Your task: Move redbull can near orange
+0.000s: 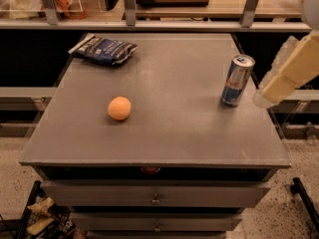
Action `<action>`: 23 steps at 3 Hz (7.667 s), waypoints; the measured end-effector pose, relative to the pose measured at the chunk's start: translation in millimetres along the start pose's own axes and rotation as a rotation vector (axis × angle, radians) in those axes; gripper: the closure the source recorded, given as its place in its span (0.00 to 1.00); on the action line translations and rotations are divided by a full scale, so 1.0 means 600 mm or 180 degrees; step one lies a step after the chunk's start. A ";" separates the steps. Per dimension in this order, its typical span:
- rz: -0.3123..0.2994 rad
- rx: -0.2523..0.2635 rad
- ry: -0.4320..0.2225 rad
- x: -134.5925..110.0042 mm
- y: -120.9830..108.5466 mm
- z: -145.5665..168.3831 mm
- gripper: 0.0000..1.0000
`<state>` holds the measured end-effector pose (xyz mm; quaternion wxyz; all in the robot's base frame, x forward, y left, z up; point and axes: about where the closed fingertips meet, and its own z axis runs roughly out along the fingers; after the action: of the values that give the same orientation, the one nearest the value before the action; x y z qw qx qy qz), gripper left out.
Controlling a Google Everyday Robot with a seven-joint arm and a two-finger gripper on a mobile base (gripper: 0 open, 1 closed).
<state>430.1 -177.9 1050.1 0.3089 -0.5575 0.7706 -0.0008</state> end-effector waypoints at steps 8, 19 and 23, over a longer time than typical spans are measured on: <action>0.0782 -0.0365 -0.1214 0.058 -0.083 0.202 0.00; 0.0706 -0.0466 -0.1793 0.036 -0.166 0.223 1.00; 0.0004 -0.1403 -0.2410 -0.155 -0.079 0.230 1.00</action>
Offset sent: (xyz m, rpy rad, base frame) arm 0.0134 0.0068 -0.0277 0.1307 0.0639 -0.0256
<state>554.3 -68.7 998.7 0.4432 -0.5706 0.5851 0.3683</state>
